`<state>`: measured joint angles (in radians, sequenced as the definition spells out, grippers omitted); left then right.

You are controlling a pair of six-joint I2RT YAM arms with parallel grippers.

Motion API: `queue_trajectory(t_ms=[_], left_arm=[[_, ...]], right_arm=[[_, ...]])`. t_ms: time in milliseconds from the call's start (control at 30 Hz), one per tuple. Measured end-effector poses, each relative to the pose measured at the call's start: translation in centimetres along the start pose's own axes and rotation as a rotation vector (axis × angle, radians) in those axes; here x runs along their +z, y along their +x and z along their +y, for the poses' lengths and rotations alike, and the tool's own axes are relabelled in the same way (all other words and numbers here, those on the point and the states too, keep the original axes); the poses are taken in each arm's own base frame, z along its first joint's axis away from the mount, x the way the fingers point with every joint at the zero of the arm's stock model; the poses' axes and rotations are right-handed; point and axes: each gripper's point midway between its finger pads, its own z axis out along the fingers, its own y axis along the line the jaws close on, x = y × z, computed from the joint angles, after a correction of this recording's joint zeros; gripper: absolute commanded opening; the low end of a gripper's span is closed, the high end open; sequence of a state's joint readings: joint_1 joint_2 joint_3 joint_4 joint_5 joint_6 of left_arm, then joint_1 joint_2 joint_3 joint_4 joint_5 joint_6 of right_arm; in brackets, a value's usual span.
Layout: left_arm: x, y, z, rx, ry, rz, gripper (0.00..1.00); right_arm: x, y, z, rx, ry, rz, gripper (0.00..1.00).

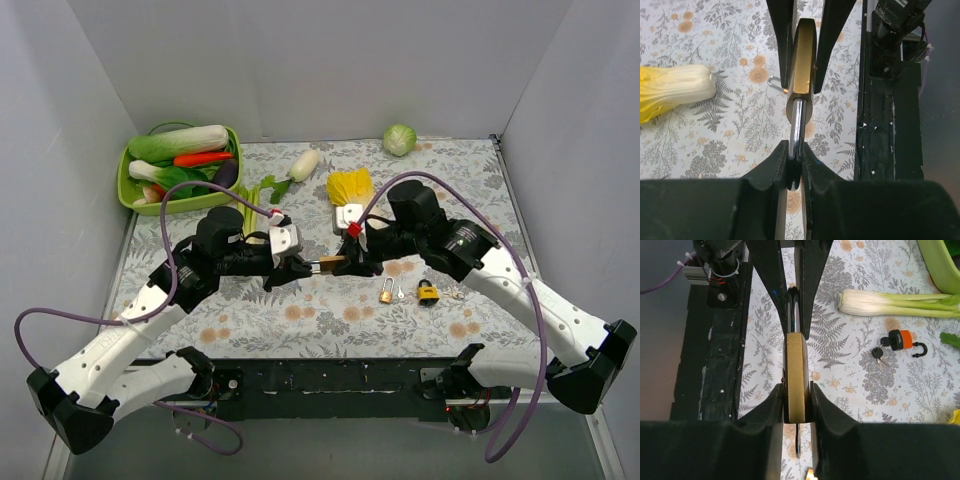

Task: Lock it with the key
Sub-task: Lock the lock.

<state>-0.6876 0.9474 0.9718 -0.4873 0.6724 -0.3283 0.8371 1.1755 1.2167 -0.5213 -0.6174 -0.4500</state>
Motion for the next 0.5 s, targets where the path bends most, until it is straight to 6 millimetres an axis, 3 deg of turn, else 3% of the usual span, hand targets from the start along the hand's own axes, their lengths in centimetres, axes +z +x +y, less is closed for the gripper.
queue_trajectory(t_ms=[100,200,333,500], left_arm=[[0.0,-0.9,-0.6,0.035,0.029,-0.033,0.00],[0.3,-1.2,-1.3,0.056,0.067,-0.042,0.00],[0.5,-0.7,-1.6,0.059,0.092,-0.029,0.00],[0.5,-0.3,-1.7,0.065,0.098,-0.014,0.00]], right_arm=[[-0.8,-1.0,0.1,-0.004,-0.015,-0.008,0.65],[-1.7,-3.1,-0.3,-0.040,-0.004,-0.042,0.73],[-3.1,-3.8,-0.8,-0.033,0.024,-0.037,0.73],[-4.3,-2.3,-0.8,0.000,0.036,0.029,0.67]])
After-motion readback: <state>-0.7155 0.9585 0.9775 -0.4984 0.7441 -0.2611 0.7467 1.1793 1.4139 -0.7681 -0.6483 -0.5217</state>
